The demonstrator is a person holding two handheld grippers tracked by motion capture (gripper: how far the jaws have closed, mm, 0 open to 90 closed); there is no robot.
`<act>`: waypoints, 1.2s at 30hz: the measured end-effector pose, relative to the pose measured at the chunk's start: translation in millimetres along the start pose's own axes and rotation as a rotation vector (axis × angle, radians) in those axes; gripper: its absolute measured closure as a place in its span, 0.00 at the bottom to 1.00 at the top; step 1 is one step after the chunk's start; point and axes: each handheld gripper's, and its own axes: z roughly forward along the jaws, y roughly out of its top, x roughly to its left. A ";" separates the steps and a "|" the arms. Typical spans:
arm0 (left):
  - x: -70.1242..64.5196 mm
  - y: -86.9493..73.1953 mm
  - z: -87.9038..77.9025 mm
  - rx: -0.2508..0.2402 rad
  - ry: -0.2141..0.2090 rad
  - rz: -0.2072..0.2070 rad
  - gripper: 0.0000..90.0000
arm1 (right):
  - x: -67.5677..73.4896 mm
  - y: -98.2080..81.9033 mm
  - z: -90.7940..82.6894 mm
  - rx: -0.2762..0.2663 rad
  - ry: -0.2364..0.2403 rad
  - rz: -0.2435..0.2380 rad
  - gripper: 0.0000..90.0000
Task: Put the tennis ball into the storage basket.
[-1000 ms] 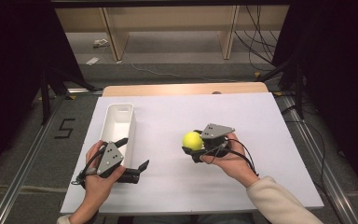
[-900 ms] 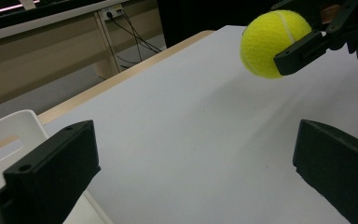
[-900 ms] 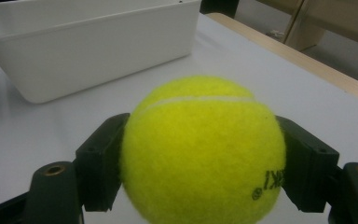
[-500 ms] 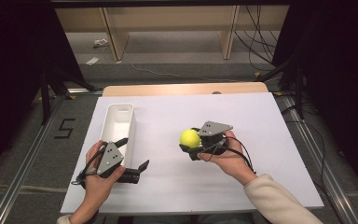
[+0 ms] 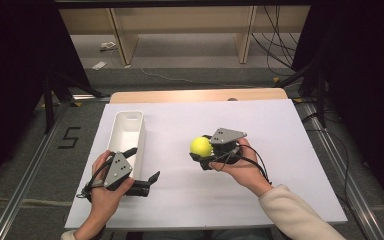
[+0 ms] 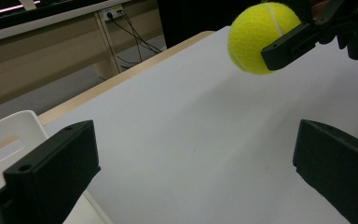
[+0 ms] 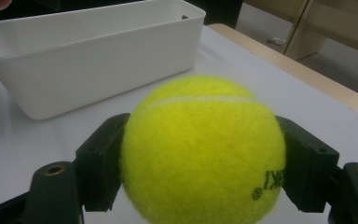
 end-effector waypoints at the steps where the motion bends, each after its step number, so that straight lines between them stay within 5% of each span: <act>1: -0.2 0.1 0.0 0.000 0.000 0.000 0.00 | 0.0 1.1 0.1 0.001 0.003 -0.001 0.30; 36: 0.8 0.4 -1.6 -0.008 0.004 -0.006 0.00 | 2.3 17.7 8.9 -0.034 0.000 -0.010 0.30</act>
